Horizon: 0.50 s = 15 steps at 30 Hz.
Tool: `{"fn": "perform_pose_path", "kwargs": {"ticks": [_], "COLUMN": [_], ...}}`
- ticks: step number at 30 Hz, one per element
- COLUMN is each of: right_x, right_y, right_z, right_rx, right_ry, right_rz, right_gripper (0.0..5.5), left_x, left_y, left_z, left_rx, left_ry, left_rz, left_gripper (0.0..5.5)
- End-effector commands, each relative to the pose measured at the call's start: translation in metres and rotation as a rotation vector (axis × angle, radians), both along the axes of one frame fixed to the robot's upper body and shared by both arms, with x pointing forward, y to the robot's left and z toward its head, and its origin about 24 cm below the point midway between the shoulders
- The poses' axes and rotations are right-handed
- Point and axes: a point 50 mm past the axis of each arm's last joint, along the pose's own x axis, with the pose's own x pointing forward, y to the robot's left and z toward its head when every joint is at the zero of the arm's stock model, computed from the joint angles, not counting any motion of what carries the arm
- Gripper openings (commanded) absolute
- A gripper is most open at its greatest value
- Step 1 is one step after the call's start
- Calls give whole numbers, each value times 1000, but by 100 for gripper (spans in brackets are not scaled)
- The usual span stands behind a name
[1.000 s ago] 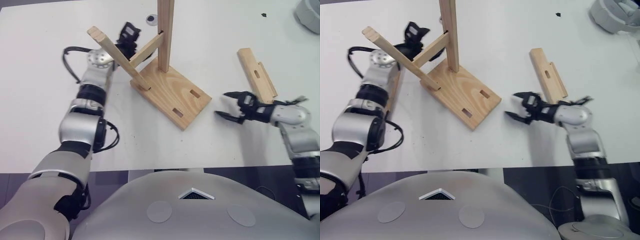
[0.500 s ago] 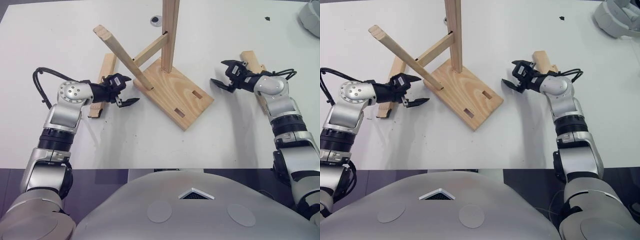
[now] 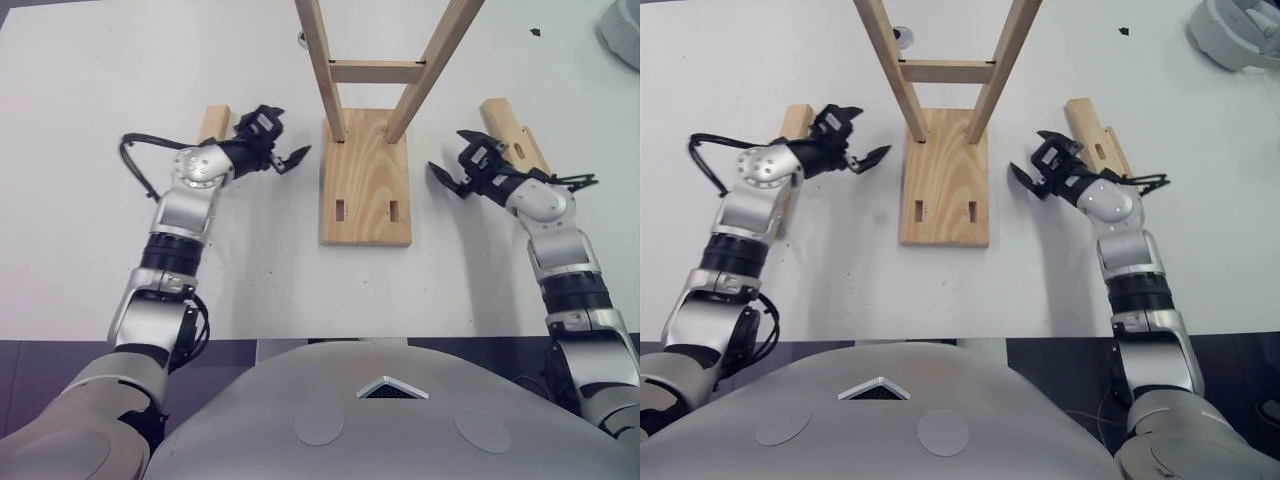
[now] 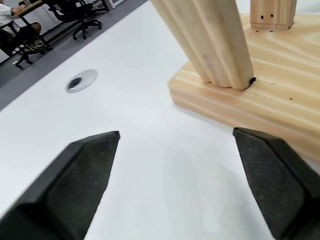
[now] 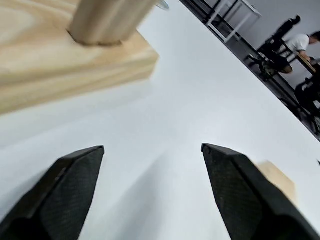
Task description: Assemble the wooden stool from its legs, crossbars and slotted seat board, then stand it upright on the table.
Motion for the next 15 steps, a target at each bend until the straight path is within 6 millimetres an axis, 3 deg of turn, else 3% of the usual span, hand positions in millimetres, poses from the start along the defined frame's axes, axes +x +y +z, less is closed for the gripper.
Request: {"fn": "perform_pose_path", "kwargs": {"ticks": [1, 6, 10, 15], "right_x": [-13, -25, -23, -25], "right_y": [-24, -31, -40, -97], "right_z": [14, 8, 11, 22], "right_rx": [51, 51, 48, 51], "right_ry": [-67, -42, -70, -97], "right_rz": [-194, -276, -347, -552], "right_gripper": [365, 365, 365, 365], "left_x": [4, -14, -17, -17], "left_y": [40, 66, 61, 41], "left_z": [34, 21, 20, 25], "left_rx": [48, 113, 20, -160], "left_ry": [-121, -1, 42, 20], "left_rz": [306, 472, 471, 403], "left_gripper": [419, 419, 419, 419]}}
